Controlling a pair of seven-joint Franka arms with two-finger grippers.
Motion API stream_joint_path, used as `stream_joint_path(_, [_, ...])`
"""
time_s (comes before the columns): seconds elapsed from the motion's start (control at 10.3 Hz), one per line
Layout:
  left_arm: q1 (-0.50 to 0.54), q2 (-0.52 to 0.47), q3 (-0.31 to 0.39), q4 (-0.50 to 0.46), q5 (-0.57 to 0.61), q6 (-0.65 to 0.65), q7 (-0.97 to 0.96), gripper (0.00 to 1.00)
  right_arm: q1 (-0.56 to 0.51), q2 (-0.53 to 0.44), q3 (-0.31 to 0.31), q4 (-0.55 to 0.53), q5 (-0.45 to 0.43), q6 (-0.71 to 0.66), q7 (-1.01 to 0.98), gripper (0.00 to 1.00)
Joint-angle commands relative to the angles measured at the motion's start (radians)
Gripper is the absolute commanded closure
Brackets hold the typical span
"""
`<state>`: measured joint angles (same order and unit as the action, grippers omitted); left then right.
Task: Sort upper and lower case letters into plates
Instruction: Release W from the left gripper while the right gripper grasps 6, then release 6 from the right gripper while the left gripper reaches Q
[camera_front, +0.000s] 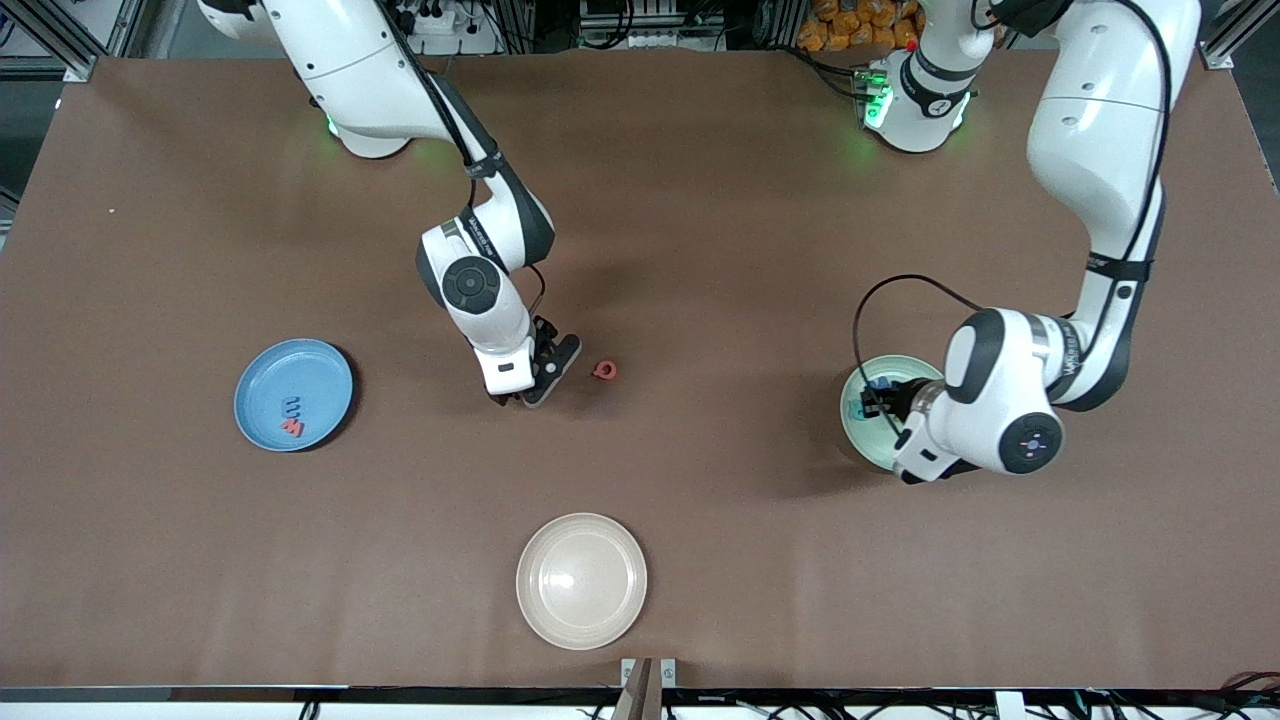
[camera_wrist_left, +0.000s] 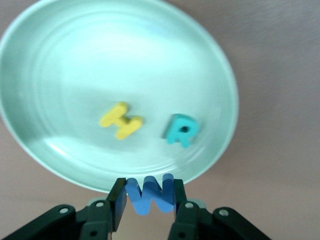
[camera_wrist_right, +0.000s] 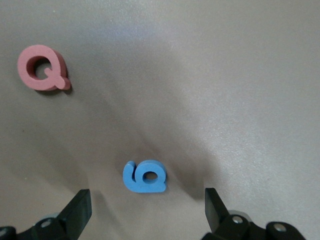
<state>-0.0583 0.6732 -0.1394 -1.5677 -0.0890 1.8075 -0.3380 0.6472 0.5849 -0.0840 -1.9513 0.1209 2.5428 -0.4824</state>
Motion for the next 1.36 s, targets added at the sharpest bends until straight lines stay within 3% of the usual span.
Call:
stream_joint_path(0.0, [0.008, -0.063, -0.015, -0.081, 0.043, 0.01, 0.014, 0.15, 0.016, 0.027, -0.005, 0.025, 0.025, 0.013, 0.01, 0.0])
stream_joint_path(0.1, [0.005, -0.058, -0.017, -0.078, 0.031, 0.012, 0.013, 0.0, 0.016, 0.029, -0.005, 0.025, 0.023, 0.019, 0.01, 0.0])
stream_joint_path(0.49, [-0.05, -0.054, -0.017, -0.071, -0.035, 0.064, -0.033, 0.0, 0.016, 0.038, -0.005, 0.035, 0.023, 0.019, 0.01, 0.0])
stream_joint_path(0.68, [-0.153, -0.046, -0.017, -0.052, -0.041, 0.119, -0.23, 0.0, 0.014, 0.038, -0.005, 0.029, 0.02, 0.043, 0.002, 0.99])
stream_joint_path(0.97, [-0.257, -0.001, -0.017, 0.003, -0.048, 0.142, -0.432, 0.0, 0.009, 0.035, -0.006, 0.015, 0.02, 0.039, 0.002, 1.0])
stream_joint_path(1.27, [-0.36, 0.009, -0.017, 0.011, -0.049, 0.246, -0.634, 0.0, -0.001, -0.005, -0.006, 0.015, 0.022, 0.01, 0.01, 1.0])
